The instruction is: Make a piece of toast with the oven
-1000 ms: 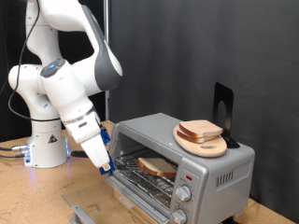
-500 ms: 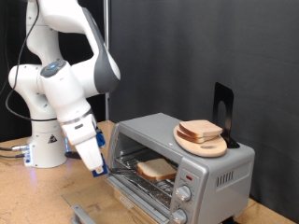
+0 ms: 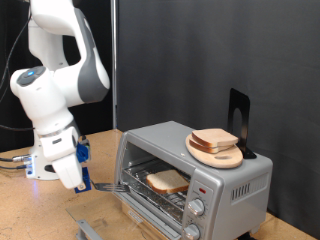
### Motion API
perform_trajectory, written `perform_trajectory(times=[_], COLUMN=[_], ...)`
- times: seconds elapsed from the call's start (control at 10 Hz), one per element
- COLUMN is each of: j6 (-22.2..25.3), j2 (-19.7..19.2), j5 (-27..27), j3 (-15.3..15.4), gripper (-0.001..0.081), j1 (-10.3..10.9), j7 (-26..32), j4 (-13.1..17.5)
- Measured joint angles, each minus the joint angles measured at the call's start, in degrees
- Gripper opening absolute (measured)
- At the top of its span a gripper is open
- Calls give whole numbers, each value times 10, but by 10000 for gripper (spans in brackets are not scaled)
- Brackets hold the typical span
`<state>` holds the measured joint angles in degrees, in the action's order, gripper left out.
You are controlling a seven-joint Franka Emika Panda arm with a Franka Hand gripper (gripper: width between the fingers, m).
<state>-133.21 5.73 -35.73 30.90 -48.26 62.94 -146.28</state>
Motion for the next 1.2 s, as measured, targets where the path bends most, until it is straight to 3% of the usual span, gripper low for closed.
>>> perform_trajectory(times=[0.1, 0.4, 0.9, 1.2], j6=[28, 42, 242, 334], j2=[2, 2, 41, 62], j5=[-15, -3, -22, -30], j3=[-8, -11, -66, -98], gripper=[363, 363, 363, 363], j1=[-2, -3, -15, -22], j7=[0, 4, 32, 29], j4=[11, 11, 76, 120])
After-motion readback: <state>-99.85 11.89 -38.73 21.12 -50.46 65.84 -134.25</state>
